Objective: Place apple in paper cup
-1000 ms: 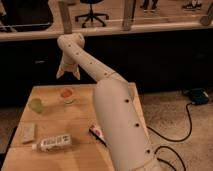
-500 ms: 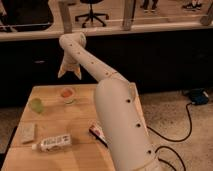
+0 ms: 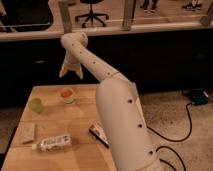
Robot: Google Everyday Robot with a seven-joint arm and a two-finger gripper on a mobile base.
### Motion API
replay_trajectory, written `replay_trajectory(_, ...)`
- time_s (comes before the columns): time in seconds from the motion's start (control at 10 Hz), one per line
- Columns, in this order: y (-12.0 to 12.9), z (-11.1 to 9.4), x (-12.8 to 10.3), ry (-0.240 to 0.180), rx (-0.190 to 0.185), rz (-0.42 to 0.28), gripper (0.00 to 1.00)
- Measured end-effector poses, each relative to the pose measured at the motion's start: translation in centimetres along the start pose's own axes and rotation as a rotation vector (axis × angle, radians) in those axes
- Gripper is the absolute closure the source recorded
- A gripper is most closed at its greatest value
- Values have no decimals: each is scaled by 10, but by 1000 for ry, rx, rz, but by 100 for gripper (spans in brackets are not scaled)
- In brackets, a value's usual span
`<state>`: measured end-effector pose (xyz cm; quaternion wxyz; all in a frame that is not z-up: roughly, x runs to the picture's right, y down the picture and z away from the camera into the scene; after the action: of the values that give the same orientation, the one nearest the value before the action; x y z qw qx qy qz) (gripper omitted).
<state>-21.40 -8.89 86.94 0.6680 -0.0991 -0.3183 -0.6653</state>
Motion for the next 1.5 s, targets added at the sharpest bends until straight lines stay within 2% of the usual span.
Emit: replay_trajectory(1.5,15,-7,2,4,10,-15,24)
